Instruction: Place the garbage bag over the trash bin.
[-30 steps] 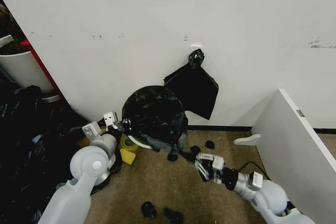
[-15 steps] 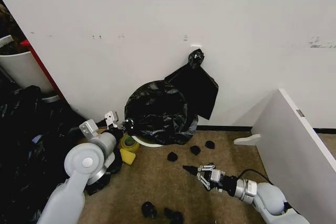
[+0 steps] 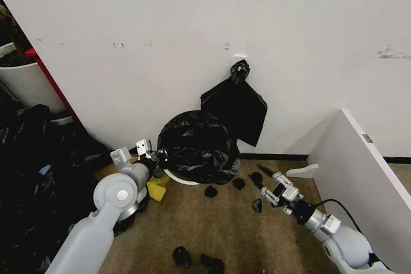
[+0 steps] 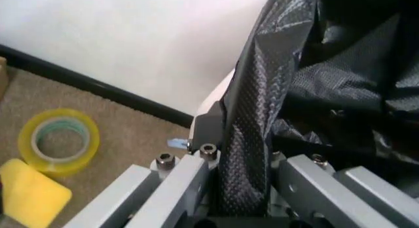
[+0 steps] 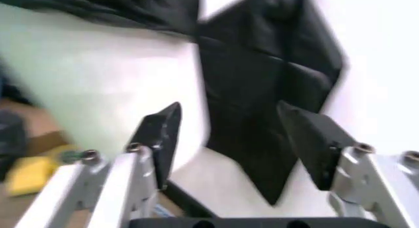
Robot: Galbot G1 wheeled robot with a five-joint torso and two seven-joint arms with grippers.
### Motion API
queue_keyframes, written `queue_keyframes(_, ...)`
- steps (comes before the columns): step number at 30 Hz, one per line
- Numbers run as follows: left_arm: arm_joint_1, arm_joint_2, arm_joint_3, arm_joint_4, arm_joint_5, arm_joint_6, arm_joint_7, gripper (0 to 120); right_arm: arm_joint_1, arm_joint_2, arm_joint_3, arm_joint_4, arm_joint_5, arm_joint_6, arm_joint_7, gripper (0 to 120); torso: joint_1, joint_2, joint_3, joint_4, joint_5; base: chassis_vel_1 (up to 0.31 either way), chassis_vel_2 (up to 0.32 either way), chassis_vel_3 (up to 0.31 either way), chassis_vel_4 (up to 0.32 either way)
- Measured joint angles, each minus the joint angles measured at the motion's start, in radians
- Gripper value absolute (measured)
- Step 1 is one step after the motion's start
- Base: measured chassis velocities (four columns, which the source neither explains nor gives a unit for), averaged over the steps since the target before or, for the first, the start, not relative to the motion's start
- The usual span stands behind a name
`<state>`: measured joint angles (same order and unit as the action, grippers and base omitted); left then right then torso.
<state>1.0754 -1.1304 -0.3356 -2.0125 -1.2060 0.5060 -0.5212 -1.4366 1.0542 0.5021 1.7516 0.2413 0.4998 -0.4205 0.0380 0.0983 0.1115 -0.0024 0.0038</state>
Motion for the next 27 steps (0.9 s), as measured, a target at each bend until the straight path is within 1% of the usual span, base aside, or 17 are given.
queue_keyframes(1, 0.000, 0.000, 0.000, 0.000, 0.000, 0.000, 0.000, 1, 0.000, 0.000, 0.000, 0.000, 0.000, 0.000, 0.000, 58, 0.000, 0.000, 0.000, 0.0000, 0.0000, 0.000, 0.000, 0.000, 0.000)
queue_keyframes(2, 0.020, -0.009, -0.002, -0.014, -0.003, 0.002, -0.005, 1, -0.003, 0.011, -0.004, 0.003, -0.041, -0.013, 0.100, 66, 0.000, 0.000, 0.000, 0.0000, 0.0000, 0.000, 0.000, 0.000, 0.000)
queue_keyframes(3, 0.030, -0.011, -0.002, -0.018, -0.003, 0.002, -0.007, 1, -0.003, 0.015, -0.005, 0.009, -0.058, -0.020, 0.134, 70, 0.000, 0.000, 0.000, 0.0001, 0.0001, 0.000, 0.000, 0.000, 0.000)
queue_keyframes(4, 0.030, -0.011, -0.002, -0.018, -0.003, 0.002, -0.007, 1, -0.003, 0.015, -0.005, 0.009, -0.058, -0.020, 0.134, 70, 0.000, 0.000, 0.000, 0.0001, 0.0001, 0.000, 0.000, 0.000, 0.000)
queue_keyframes(6, 0.042, -0.014, -0.003, -0.022, -0.002, 0.002, -0.007, 1, 0.002, 0.015, -0.013, 0.038, -0.066, -0.041, 0.196, 79, 0.000, 0.000, 0.000, 0.0003, -0.0004, 0.000, 0.000, 0.000, 0.000)
queue_keyframes(7, 0.042, -0.014, -0.003, -0.022, -0.001, 0.001, -0.006, 1, 0.004, 0.014, -0.016, 0.046, -0.065, -0.045, 0.207, 81, 0.000, 0.000, 0.000, 0.0003, -0.0004, 0.000, 0.000, 0.000, 0.000)
queue_keyframes(10, 0.036, -0.018, -0.001, -0.021, 0.015, -0.010, 0.001, 1, 0.008, 0.007, -0.025, 0.108, -0.027, -0.050, 0.218, 95, 0.000, 0.000, 0.000, 0.0003, -0.0003, 0.000, 0.000, 0.000, 0.000)
queue_keyframes(11, 0.036, -0.018, -0.001, -0.021, 0.015, -0.010, 0.001, 1, 0.008, 0.007, -0.025, 0.108, -0.027, -0.050, 0.218, 95, 0.000, 0.000, 0.000, 0.0003, -0.0003, 0.000, 0.000, 0.000, 0.000)
queue_keyframes(12, 0.031, -0.018, 0.007, -0.020, 0.025, -0.019, 0.004, 1, -0.001, -0.004, -0.026, 0.153, 0.021, -0.037, 0.154, 98, 0.000, 0.000, 0.000, 0.0002, -0.0003, 0.000, 0.000, 0.000, 0.000)
queue_keyframes(13, 0.031, -0.018, 0.016, -0.020, 0.035, -0.022, 0.005, 1, -0.006, -0.010, -0.026, 0.177, 0.038, -0.019, 0.106, 99, 0.000, 0.000, 0.000, 0.0002, -0.0004, 0.000, 0.000, 0.000, 0.000)
queue_keyframes(16, 0.035, -0.021, 0.037, -0.029, 0.055, -0.022, 0.005, 1, -0.016, -0.019, -0.030, 0.214, 0.036, 0.021, 0.011, 100, 0.000, 0.000, 0.000, 0.0003, -0.0004, 0.000, 0.000, 0.000, 0.000)
queue_keyframes(19, 0.036, -0.029, 0.049, -0.037, 0.070, -0.022, 0.006, 1, -0.021, -0.023, -0.036, 0.226, 0.013, 0.033, -0.013, 100, 0.000, 0.000, 0.000, 0.0002, -0.0003, 0.000, 0.000, 0.000, 0.000)
queue_keyframes(22, 0.037, -0.038, 0.076, -0.043, 0.101, -0.022, 0.007, 1, -0.014, -0.029, -0.043, 0.238, -0.030, 0.053, -0.074, 100, 0.000, 0.000, 0.000, 0.0002, -0.0001, 0.000, 0.000, 0.000, 0.000)
queue_keyframes(26, 0.036, -0.042, 0.094, -0.043, 0.117, -0.025, 0.007, 1, -0.010, -0.034, -0.043, 0.246, -0.035, 0.050, -0.135, 100, 0.000, 0.000, 0.000, 0.0002, -0.0003, 0.000, 0.000, 0.000, 0.000)
queue_keyframes(27, 0.035, -0.043, 0.097, -0.042, 0.119, -0.025, 0.008, 1, -0.009, -0.037, -0.044, 0.246, -0.042, 0.046, -0.160, 98, 0.000, 0.000, 0.000, 0.0002, -0.0003, 0.000, 0.000, 0.000, 0.000)
